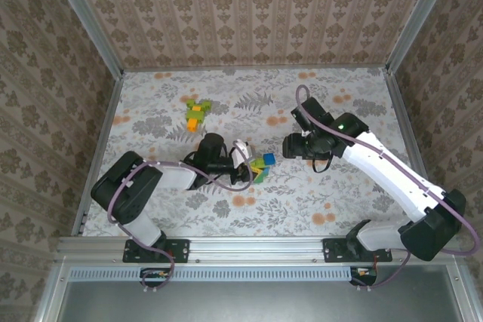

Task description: Assemble a carrot with lego

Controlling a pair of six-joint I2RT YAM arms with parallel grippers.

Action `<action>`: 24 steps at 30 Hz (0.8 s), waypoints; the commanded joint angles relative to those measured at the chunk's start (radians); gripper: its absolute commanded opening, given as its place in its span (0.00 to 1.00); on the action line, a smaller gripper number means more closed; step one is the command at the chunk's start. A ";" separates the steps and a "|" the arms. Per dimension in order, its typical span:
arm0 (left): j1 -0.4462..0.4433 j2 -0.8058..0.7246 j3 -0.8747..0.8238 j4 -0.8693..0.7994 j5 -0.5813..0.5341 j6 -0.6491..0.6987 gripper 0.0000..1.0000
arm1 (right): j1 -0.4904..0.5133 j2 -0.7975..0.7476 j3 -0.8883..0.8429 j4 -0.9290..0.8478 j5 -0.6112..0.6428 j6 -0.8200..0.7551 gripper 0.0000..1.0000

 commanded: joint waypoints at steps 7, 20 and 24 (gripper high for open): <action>0.008 -0.135 0.172 -0.612 -0.120 -0.158 0.28 | -0.033 -0.050 -0.167 0.144 -0.082 -0.116 0.66; 0.302 -0.024 0.648 -1.183 0.038 -0.143 0.30 | -0.052 -0.106 -0.341 0.304 -0.221 -0.182 0.66; 0.346 0.155 0.861 -1.362 0.027 -0.095 0.30 | -0.052 -0.112 -0.367 0.335 -0.241 -0.191 0.66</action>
